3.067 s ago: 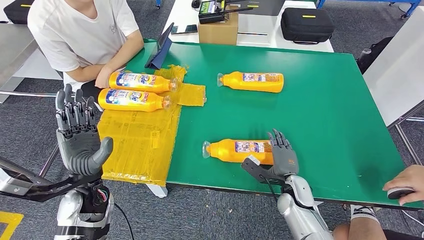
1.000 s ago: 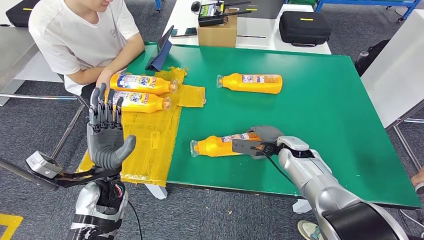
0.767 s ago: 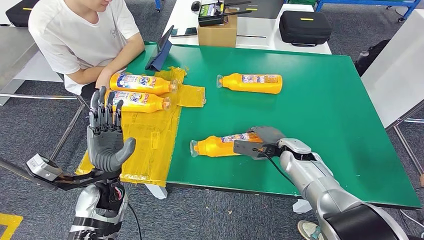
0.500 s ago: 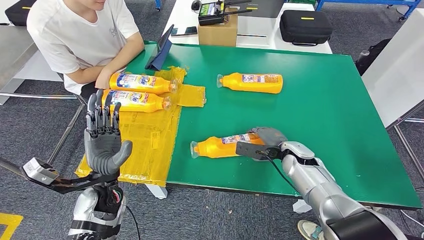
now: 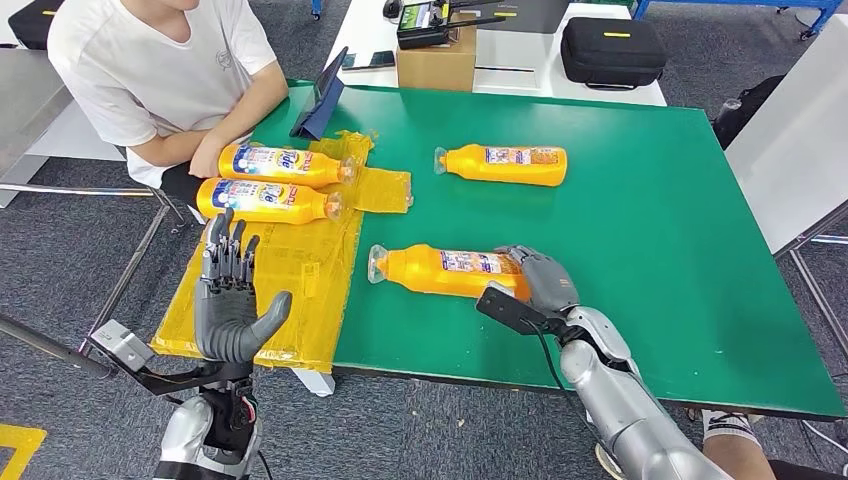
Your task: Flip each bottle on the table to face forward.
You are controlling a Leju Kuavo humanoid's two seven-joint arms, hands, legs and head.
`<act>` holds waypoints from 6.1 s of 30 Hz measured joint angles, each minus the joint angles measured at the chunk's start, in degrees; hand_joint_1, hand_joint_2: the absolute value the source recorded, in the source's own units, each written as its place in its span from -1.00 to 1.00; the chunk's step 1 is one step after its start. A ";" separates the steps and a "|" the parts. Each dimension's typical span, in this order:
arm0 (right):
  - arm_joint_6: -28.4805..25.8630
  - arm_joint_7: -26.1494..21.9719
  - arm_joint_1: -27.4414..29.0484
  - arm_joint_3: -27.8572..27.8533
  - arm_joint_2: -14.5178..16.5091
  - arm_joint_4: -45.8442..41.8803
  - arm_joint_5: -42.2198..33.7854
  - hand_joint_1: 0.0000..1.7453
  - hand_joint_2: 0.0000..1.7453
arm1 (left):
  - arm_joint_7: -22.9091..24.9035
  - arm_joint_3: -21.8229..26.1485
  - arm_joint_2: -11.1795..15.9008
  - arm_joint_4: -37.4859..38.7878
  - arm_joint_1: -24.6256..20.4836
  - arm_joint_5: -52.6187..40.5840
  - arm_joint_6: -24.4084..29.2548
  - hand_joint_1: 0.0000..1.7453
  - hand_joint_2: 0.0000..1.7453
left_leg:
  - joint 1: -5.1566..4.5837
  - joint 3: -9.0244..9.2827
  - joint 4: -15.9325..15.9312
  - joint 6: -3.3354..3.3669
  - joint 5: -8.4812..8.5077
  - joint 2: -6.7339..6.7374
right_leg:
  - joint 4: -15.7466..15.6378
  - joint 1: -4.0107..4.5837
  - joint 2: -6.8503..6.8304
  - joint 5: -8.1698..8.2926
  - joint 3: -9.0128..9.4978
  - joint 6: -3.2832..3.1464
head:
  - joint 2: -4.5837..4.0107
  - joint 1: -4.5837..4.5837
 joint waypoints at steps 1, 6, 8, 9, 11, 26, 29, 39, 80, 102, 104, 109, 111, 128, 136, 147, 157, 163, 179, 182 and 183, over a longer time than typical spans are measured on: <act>-0.33 -0.13 0.67 -0.44 0.00 -0.90 -0.11 1.00 1.00 | -0.17 -0.17 -0.13 0.32 0.20 -0.44 0.47 -1.00 1.00 | 0.00 -0.01 0.00 0.00 0.00 0.00 | 0.00 0.00 0.00 0.00 -0.01 0.00 | 0.00 0.01; -4.44 -1.28 4.33 -3.02 0.42 -5.67 -1.09 1.00 1.00 | -1.04 -1.43 -1.08 1.78 1.34 -2.52 3.97 -1.00 1.00 | 0.00 -0.04 0.00 0.00 0.00 -0.02 | 0.00 0.00 -0.01 0.00 -0.04 0.00 | 0.00 0.00; -5.68 -1.73 6.01 -3.97 0.75 -7.77 -1.33 1.00 1.00 | -1.14 -1.77 -1.52 2.43 1.56 -2.60 5.04 -1.00 1.00 | 0.00 -0.06 0.00 0.00 -0.01 -0.02 | 0.00 0.00 -0.01 0.00 -0.06 0.00 | 0.00 0.00; -6.48 -2.11 6.98 -4.54 0.99 -8.95 -1.62 1.00 1.00 | -1.14 -1.85 -1.68 2.72 1.64 -2.58 5.49 -1.00 1.00 | 0.00 -0.07 0.00 0.00 -0.01 -0.02 | 0.00 0.00 -0.02 0.00 -0.07 0.00 | 0.00 0.00; -8.53 -3.24 9.10 -5.84 1.64 -11.44 -2.42 1.00 1.00 | -0.82 -2.07 -1.94 3.35 1.82 -2.25 5.99 -1.00 1.00 | 0.00 -0.10 0.00 0.00 -0.01 -0.02 | 0.00 0.01 -0.02 0.00 -0.10 0.00 | -0.01 -0.01; -13.80 -11.01 19.20 -9.57 6.85 -25.53 -10.33 1.00 1.00 | 0.22 -6.43 -2.13 7.47 3.05 2.21 -2.60 -1.00 1.00 | 0.00 -0.19 0.00 0.01 -0.03 -0.01 | 0.00 0.00 -0.02 -0.02 -0.20 -0.01 | -0.01 -0.01; -11.38 -13.51 21.61 -8.59 10.27 -30.05 -13.86 1.00 1.00 | -1.15 -10.10 -1.45 8.57 2.84 1.03 -8.88 -1.00 1.00 | 0.01 -0.19 -0.01 0.00 -0.03 0.01 | 0.00 0.01 -0.01 -0.02 -0.21 -0.02 | 0.00 0.00; -6.98 -14.82 21.81 -3.41 14.45 -29.45 -15.57 1.00 1.00 | -2.80 -13.88 -0.64 8.23 1.90 -4.06 -10.95 -1.00 1.00 | 0.01 -0.20 -0.01 0.00 -0.02 0.01 | 0.01 0.01 -0.01 -0.03 -0.21 -0.02 | -0.01 0.00; -5.03 -17.85 17.94 10.33 16.73 -17.16 -14.19 -1.00 -1.00 | -0.11 -12.52 0.21 7.13 -2.58 1.66 -8.99 1.00 1.00 | 0.02 -0.25 -0.02 -0.01 -0.01 0.01 | 0.01 0.01 -0.01 -0.03 -0.31 -0.04 | -0.01 0.00; -23.44 -23.79 26.75 -3.39 8.64 -39.65 -24.00 -1.00 -1.00 | 3.48 -8.84 6.49 7.67 -8.21 -31.80 14.32 1.00 1.00 | 0.02 -0.26 -0.02 -0.02 0.00 0.02 | 0.02 0.01 -0.01 -0.02 -0.32 -0.03 | 0.00 0.01; -26.83 -23.79 27.09 -5.20 7.82 -42.53 -25.03 -1.00 -1.00 | 5.42 -8.75 8.40 10.61 -9.76 -41.52 18.30 1.00 1.00 | 0.02 -0.26 -0.02 -0.02 0.00 0.04 | 0.02 0.01 -0.01 -0.01 -0.33 -0.04 | 0.00 0.00; -29.22 -23.79 27.50 -9.90 6.96 -48.21 -27.22 -1.00 -1.00 | 7.94 -8.71 13.06 20.12 -13.45 -58.23 23.61 1.00 1.00 | 0.02 -0.25 -0.02 -0.03 0.01 0.08 | 0.03 0.01 0.01 0.00 -0.35 -0.04 | 0.00 0.00; -29.05 -23.79 27.45 -10.80 6.81 -49.08 -27.84 -1.00 -1.00 | 9.20 -8.71 14.40 24.13 -15.10 -60.83 22.83 1.00 1.00 | 0.02 -0.26 -0.02 -0.03 0.02 0.05 | 0.03 0.01 0.00 0.00 -0.34 -0.04 | -0.01 0.01; -26.45 -23.79 26.76 -10.16 6.14 -46.99 -29.87 -1.00 -1.00 | 17.16 -5.32 21.71 54.73 -31.25 -69.26 24.62 1.00 1.00 | 0.05 0.05 -0.04 -0.08 0.04 0.07 | 0.19 0.03 0.01 0.00 -0.07 -0.06 | -0.01 0.01; -25.52 -23.79 25.71 -8.66 6.03 -44.72 -30.53 -1.00 -1.00 | 12.15 -3.08 22.20 60.66 -34.52 -68.31 20.38 -0.52 1.00 | 0.04 0.26 -0.05 -0.09 0.03 0.05 | 0.20 0.03 0.00 -0.03 0.16 -0.09 | 0.00 0.00; -24.91 -23.79 24.16 -7.66 5.42 -43.02 -32.13 -1.00 -1.00 | 1.12 -2.41 22.49 61.11 -33.01 -65.64 12.91 -1.00 1.00 | -0.02 0.37 -0.05 -0.09 0.04 -0.29 | 0.19 -0.04 -0.20 -0.10 0.38 -0.08 | 0.00 0.00; -24.84 -23.79 22.91 -7.01 5.02 -42.14 -32.80 -1.00 -1.00 | -0.90 -2.42 22.57 59.05 -31.55 -64.67 11.11 -1.00 1.00 | -0.02 0.40 -0.05 -0.10 0.08 -0.37 | 0.20 -0.04 -0.27 -0.09 0.44 -0.08 | 0.00 0.00; -24.17 -23.79 21.87 -6.40 4.96 -41.42 -32.86 -1.00 -1.00 | -3.55 -2.44 22.57 57.30 -30.03 -61.02 9.87 -1.00 1.00 | -0.02 0.38 -0.05 -0.10 0.07 -0.38 | 0.19 -0.05 -0.30 -0.10 0.42 -0.08 | -0.01 0.01; -25.23 -23.68 23.23 -6.34 4.53 -40.44 -28.80 -1.00 -1.00 | -4.65 5.48 9.78 22.73 -14.86 -11.85 -7.97 -1.00 1.00 | -0.02 -0.03 0.00 -0.08 0.03 -0.28 | 0.17 -0.05 -0.22 -0.05 -0.04 -0.07 | 0.00 0.01; -20.07 -22.45 23.54 -8.63 5.18 -37.51 -23.01 -1.00 -1.00 | -4.63 6.50 7.42 14.08 -11.76 -2.54 -7.05 -1.00 1.00 | -0.01 -0.04 0.00 -0.11 -0.02 -0.20 | 0.15 -0.02 -0.16 -0.06 -0.11 -0.07 | 0.00 -0.01; -18.50 -22.08 23.64 -9.68 5.53 -36.19 -20.82 -1.00 -1.00 | -4.79 6.86 6.71 11.43 -10.51 -0.42 -6.69 -1.00 1.00 | -0.01 -0.06 0.00 -0.12 -0.04 -0.18 | 0.15 -0.01 -0.16 -0.06 -0.14 -0.07 | 0.00 -0.01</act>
